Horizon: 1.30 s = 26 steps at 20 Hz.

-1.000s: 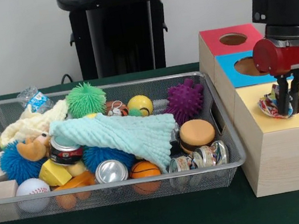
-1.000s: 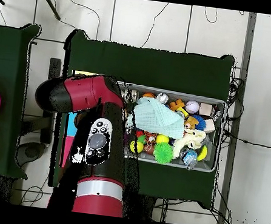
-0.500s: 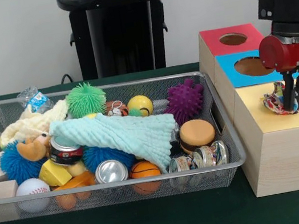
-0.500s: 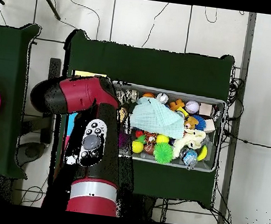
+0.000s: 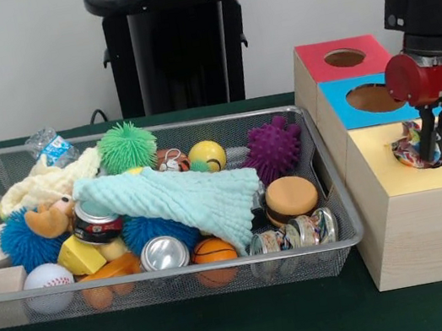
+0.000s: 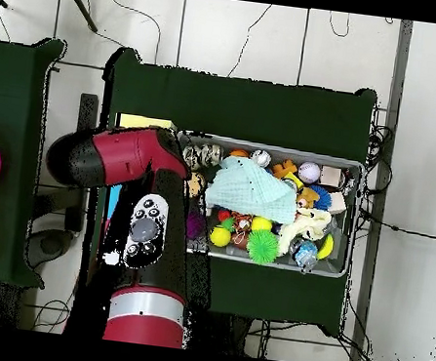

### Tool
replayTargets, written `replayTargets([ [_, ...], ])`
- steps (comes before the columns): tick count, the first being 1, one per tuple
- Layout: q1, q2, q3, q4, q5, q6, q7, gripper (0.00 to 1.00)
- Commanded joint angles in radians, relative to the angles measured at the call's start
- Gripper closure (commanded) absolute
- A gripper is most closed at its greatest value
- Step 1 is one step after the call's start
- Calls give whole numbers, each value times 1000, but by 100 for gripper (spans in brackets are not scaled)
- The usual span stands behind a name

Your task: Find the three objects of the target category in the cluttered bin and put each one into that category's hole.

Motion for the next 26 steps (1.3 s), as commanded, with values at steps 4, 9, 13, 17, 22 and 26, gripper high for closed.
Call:
replayTargets([
  [4,-16,80,11,112,12,83,141,100],
  [9,-9,95,2,104,-2,55,145,100],
  [13,-10,108,2,104,-5,22,148,100],
  [17,-10,129,-6,102,-13,0,149,100],
  [22,2,169,-16,92,-12,-52,180,100],
  [26,15,186,-25,79,9,-58,206,100],
])
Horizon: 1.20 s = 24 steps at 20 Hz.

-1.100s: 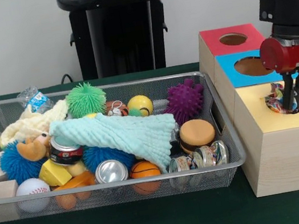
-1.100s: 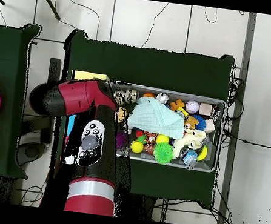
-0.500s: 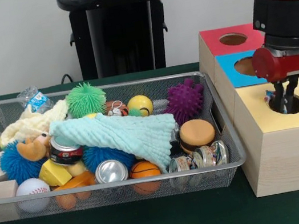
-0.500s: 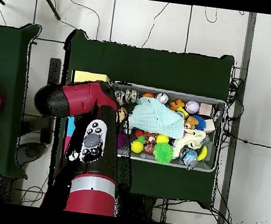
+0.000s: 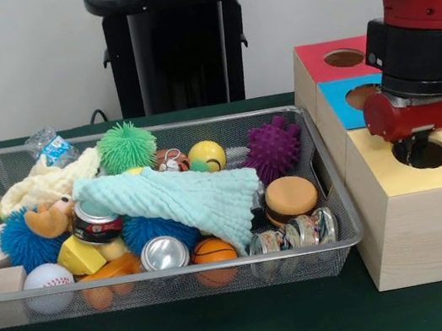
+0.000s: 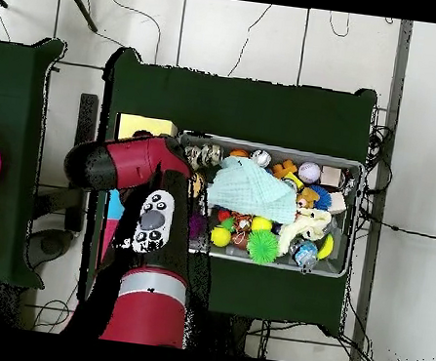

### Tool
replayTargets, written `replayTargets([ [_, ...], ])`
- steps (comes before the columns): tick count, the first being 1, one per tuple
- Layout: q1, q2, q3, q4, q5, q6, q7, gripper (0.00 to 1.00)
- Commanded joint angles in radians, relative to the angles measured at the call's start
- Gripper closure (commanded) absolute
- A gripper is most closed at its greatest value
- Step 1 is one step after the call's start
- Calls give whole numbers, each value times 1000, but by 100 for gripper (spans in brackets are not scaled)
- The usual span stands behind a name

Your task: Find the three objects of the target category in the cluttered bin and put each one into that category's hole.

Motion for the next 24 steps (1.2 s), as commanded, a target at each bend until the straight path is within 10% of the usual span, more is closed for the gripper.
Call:
replayTargets([
  [1,15,99,-5,83,10,-31,214,100],
  [13,86,126,-102,60,83,-24,295,100],
  [14,90,129,-109,63,102,-30,282,0],
  [24,114,141,-145,67,142,-64,265,0],
])
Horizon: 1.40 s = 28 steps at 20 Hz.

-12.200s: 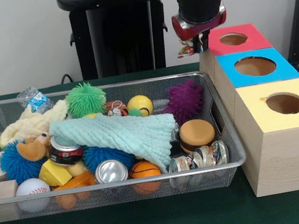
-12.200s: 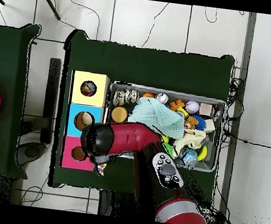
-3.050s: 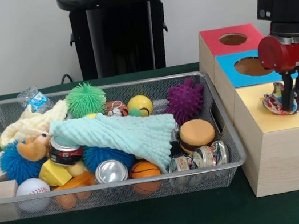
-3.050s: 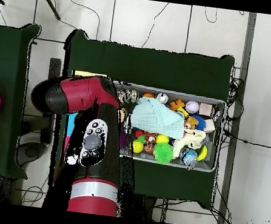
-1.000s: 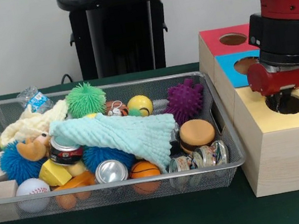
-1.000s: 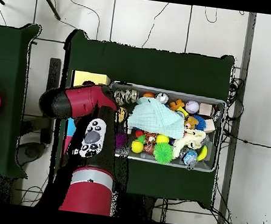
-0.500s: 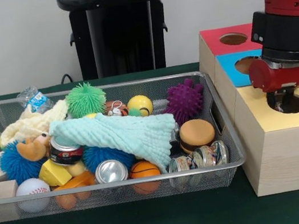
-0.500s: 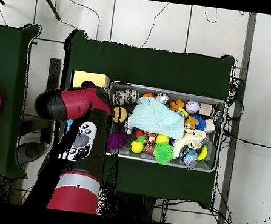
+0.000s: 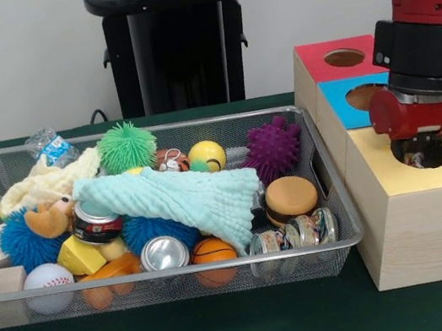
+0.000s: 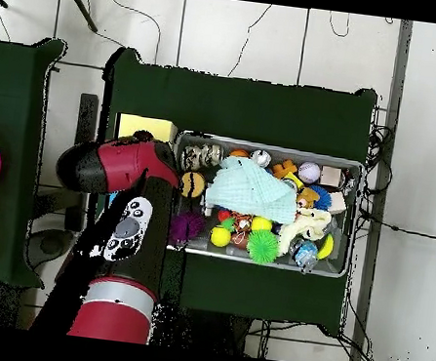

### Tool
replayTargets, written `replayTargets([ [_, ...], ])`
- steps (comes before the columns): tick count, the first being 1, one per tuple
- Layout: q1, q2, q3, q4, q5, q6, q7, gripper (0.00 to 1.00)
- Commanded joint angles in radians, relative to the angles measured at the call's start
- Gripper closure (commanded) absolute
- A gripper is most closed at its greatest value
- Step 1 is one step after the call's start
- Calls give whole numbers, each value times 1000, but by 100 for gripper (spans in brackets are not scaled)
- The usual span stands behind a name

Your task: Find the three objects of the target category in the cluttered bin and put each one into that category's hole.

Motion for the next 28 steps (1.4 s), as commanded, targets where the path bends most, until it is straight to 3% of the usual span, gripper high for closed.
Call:
replayTargets([
  [1,8,93,6,93,33,10,260,0],
  [5,-14,67,30,115,41,-11,217,0],
  [9,-75,-45,112,200,67,65,131,0],
  [13,-93,-134,130,249,75,125,88,0],
  [28,-103,-186,126,246,57,214,58,0],
])
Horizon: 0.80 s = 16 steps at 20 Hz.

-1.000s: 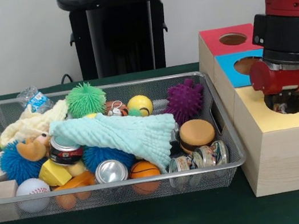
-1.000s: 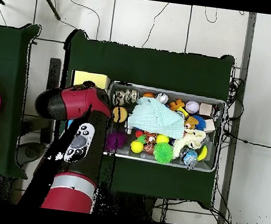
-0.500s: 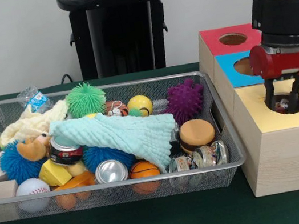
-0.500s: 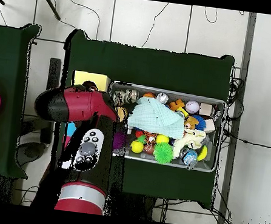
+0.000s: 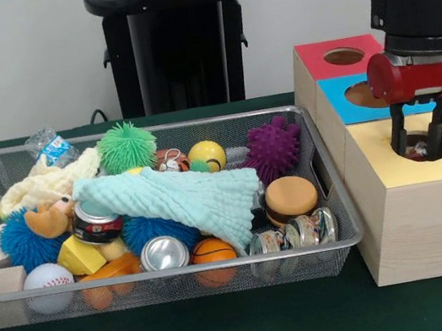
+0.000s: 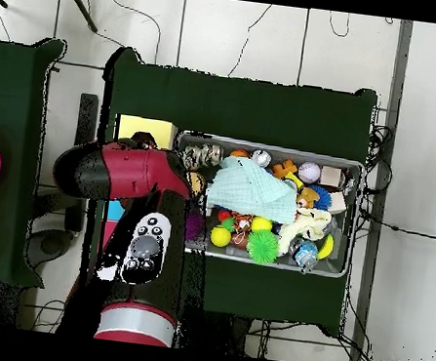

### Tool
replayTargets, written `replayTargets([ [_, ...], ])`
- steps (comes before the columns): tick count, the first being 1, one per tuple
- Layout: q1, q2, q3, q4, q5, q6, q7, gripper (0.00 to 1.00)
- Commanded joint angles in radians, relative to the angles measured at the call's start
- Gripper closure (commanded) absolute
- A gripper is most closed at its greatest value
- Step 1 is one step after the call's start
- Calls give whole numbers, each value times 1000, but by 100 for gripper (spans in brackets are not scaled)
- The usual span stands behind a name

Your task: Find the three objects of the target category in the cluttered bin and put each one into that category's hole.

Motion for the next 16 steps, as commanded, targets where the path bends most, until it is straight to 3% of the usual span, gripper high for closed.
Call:
replayTargets([
  [1,-41,-65,51,122,-4,222,54,0],
  [7,-43,-83,44,135,-23,217,45,0],
  [10,-43,-112,41,135,-15,304,34,0],
  [12,-61,-96,60,138,-18,260,22,0],
  [15,-54,-101,57,134,-17,281,32,0],
  [16,-59,-84,64,139,-22,235,37,0],
])
